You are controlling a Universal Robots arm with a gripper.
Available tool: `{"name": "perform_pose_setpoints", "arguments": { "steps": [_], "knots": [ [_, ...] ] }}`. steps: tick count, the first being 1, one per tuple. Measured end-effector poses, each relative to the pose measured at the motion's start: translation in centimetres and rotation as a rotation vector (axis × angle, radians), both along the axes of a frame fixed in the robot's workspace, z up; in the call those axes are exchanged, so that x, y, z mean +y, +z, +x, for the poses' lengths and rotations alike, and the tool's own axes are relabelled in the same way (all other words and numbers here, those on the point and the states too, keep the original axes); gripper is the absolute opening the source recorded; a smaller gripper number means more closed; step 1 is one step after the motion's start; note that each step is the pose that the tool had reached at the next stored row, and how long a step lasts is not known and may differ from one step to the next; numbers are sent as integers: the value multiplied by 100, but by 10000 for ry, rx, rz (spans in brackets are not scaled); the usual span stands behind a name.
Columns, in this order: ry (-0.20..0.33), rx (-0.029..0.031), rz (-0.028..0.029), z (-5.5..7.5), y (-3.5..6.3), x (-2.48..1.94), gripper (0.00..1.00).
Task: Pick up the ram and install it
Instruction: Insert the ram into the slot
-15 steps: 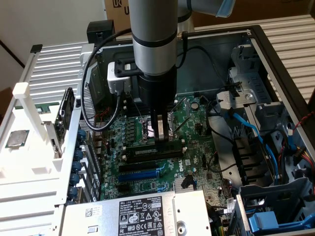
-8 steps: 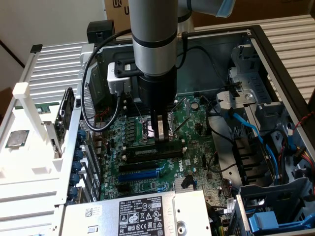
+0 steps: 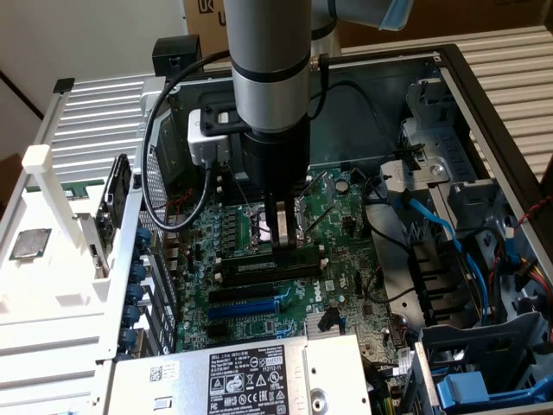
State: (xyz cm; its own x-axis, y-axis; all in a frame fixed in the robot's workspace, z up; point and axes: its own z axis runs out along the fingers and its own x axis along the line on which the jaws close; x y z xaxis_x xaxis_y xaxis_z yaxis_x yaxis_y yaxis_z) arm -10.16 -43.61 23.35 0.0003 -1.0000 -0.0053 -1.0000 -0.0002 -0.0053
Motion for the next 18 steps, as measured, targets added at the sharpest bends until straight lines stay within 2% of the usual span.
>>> {"name": "perform_pose_setpoints", "arguments": {
  "steps": [3, 18],
  "knots": [
    [32, -18, -3, -3, 1, 0, 12],
    [73, -26, -3, -17, -7, 0, 12]
  ]
}}
